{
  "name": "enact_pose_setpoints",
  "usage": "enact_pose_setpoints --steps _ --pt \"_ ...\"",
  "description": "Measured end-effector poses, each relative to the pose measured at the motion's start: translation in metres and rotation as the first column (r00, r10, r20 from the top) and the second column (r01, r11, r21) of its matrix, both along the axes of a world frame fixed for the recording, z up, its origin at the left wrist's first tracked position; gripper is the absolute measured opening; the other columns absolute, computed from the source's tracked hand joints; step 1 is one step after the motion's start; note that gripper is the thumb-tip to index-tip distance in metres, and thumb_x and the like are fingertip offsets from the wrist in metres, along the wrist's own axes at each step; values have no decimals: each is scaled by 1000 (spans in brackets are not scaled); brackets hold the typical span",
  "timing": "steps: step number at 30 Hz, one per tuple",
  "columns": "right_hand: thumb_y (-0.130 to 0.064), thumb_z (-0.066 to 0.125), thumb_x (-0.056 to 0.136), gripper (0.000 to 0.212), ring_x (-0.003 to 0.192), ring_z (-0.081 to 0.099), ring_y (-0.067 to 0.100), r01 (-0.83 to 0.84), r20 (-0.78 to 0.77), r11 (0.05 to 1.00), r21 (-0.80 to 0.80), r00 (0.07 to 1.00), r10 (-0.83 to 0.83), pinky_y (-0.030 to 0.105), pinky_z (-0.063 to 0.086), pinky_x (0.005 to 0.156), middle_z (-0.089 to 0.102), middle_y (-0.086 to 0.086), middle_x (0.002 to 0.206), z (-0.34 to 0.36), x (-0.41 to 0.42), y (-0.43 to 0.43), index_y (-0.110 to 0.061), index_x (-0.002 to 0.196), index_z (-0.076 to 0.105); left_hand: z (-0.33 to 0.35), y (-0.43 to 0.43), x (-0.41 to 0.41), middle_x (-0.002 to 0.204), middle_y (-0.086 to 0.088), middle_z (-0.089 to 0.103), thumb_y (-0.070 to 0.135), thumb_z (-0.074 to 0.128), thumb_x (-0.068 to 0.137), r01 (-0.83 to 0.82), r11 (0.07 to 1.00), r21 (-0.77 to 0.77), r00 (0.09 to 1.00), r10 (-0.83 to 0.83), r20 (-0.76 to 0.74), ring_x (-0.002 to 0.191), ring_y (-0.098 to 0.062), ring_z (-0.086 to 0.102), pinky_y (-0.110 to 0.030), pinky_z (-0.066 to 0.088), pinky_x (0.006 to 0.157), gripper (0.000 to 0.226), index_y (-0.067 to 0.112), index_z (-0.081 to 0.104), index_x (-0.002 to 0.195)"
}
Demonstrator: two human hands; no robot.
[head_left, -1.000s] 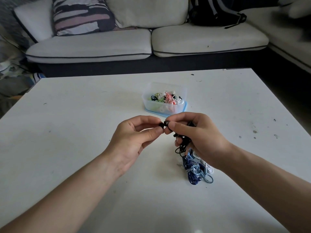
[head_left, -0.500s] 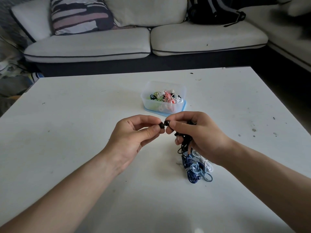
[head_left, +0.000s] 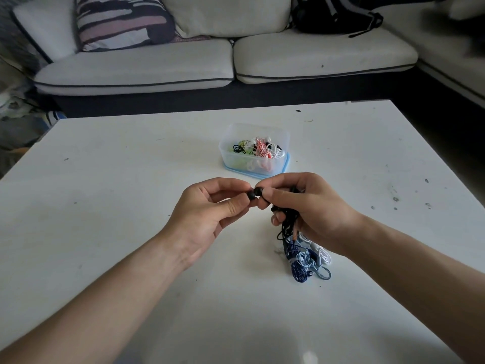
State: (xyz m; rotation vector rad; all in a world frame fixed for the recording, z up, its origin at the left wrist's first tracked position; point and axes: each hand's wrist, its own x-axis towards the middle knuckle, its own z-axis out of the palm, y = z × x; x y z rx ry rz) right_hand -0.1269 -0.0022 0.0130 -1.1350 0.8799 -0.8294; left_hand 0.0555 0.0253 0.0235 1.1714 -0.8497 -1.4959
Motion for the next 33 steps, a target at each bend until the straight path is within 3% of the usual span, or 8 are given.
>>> enact_pose_setpoints --steps 13,22,26,30,33 --pt "-5 67 92 12 66 51 23 21 -15 997 -78 1000 -22 26 48 58 72 14 80 -6 0 0 -9 87 77 0 2 -2 81 -15 74 0 68 62 -27 999 33 999 28 -42 73 -19 74 -18 56 64 19 5 70 81" --pt "-5 66 92 10 67 50 24 16 -39 997 -71 999 -19 27 47 60 74 15 84 -5 -1 0 -8 90 75 1 2 -4 75 -10 75 -12 59 81 -19 997 73 999 22 -37 69 -16 73 -17 56 63 20 5 68 81" --pt "-6 65 92 9 61 50 18 -8 -28 999 -45 1000 6 26 47 60 74 13 83 -3 -4 -2 -6 91 74 2 1 -4 76 -10 75 -8 63 73 -3 998 63 998 7 -63 71 -16 74 -17 56 63 16 5 68 83" --pt "-5 66 92 9 71 53 25 -15 -43 996 -91 999 11 25 48 59 74 14 83 -4 -5 -3 -6 92 75 1 2 -4 76 -10 75 -11 61 77 0 998 67 998 4 -57 70 -16 73 -17 56 63 19 6 69 80" --pt "-6 66 91 9 75 53 28 -24 -42 995 -94 999 21 25 48 60 74 15 84 -6 -4 -2 -5 94 75 1 2 -3 74 -11 74 -5 65 69 4 998 60 999 -1 -54 69 -17 73 -18 56 62 15 7 69 76"
